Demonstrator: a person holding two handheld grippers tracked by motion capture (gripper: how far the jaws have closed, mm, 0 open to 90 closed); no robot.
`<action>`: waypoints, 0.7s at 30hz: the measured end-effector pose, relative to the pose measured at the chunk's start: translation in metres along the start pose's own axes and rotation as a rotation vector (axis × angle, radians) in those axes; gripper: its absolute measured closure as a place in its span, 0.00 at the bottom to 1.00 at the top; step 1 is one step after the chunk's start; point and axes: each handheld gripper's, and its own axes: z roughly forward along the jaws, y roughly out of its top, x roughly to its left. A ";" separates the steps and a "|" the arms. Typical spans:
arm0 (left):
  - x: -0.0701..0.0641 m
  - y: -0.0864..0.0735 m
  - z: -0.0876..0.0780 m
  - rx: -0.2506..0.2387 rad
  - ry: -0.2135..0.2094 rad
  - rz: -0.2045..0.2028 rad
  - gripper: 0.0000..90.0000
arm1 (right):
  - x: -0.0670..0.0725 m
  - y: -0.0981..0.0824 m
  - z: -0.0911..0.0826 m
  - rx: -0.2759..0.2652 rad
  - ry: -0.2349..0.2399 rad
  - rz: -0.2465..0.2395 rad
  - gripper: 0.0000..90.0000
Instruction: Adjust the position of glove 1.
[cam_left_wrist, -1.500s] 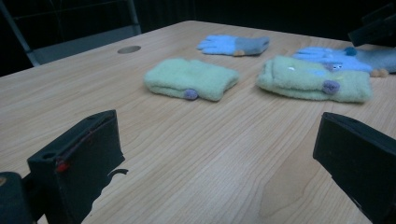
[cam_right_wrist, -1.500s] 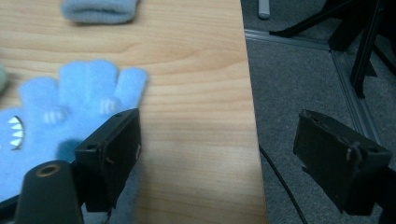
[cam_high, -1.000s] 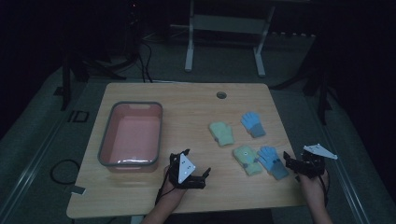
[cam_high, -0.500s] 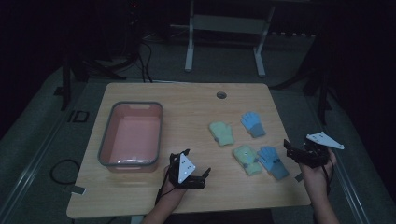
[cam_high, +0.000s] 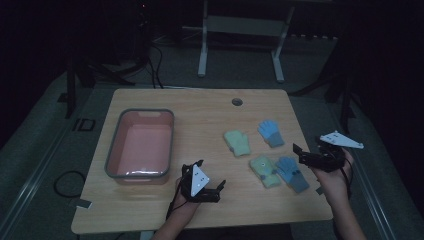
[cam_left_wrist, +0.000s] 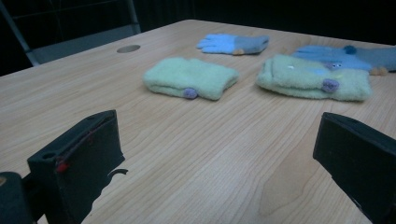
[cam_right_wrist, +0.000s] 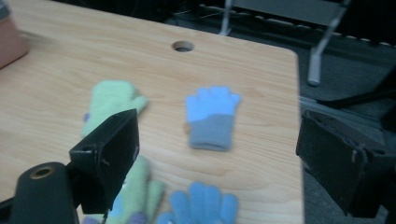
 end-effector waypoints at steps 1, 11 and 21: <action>0.000 0.000 0.000 0.000 0.000 0.000 0.02 | 0.002 0.001 0.001 0.001 0.011 -0.004 0.15; 0.000 0.000 0.000 0.001 -0.003 0.003 0.02 | 0.031 0.015 0.027 -0.008 0.103 -0.022 0.16; 0.000 0.000 0.000 0.003 -0.003 0.004 0.02 | 0.064 0.019 0.064 0.055 0.201 -0.055 0.23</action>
